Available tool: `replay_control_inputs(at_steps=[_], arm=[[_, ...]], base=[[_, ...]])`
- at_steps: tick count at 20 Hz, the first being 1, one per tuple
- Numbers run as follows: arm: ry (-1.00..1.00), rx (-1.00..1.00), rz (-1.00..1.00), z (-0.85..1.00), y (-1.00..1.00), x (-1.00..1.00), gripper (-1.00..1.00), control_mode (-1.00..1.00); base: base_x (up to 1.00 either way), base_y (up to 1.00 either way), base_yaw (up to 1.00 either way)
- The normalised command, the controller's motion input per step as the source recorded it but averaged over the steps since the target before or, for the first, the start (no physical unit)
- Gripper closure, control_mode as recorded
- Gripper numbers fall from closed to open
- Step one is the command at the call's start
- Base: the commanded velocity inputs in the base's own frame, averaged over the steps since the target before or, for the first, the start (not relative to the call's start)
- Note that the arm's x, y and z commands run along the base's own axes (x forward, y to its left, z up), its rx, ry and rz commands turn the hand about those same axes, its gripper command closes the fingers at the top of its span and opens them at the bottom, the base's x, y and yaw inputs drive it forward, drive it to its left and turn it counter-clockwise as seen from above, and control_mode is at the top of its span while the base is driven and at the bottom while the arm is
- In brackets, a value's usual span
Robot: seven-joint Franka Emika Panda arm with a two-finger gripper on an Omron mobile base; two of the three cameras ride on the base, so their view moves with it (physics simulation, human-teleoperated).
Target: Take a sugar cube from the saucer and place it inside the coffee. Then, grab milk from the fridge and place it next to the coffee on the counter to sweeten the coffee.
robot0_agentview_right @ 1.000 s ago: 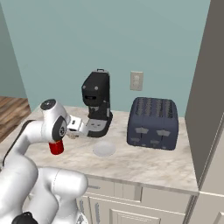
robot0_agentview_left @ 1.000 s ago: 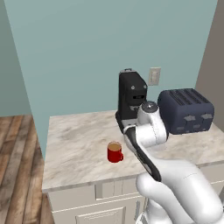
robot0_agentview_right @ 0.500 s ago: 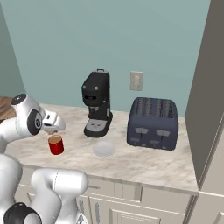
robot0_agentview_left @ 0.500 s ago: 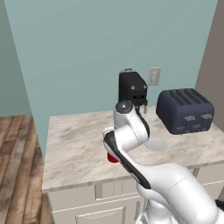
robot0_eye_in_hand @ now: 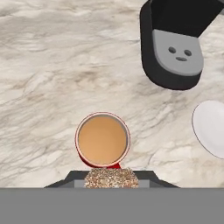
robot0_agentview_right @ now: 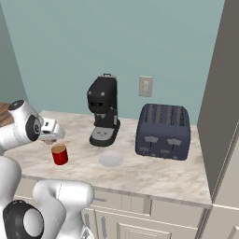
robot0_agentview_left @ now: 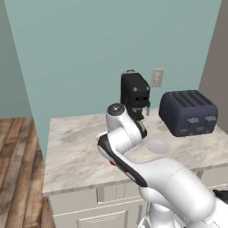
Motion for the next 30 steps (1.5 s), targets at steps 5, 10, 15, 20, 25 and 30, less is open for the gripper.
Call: replay_control_inputs(at_steps=[5,10,15,20,25,30], arm=[[0.01,0.0,0.03,-0.34,0.0,0.15,1.0,-1.0],[0.01,0.0,0.02,-0.21,0.0,0.11,1.0,-1.0],[0.0,0.0,0.01,-0.11,0.0,0.06,1.0,-1.0],[0.0,0.0,0.0,0.0,0.0,0.04,-1.0,-1.0],[-0.01,0.0,0.0,0.0,0.0,0.08,-1.0,-1.0],[-0.08,0.0,0.0,0.11,0.01,0.03,-1.0,-1.0]], base=[[0.0,0.0,0.0],[0.0,0.0,0.0],[0.0,0.0,0.0],[0.0,0.0,0.0],[0.0,0.0,0.0],[0.0,0.0,0.0]])
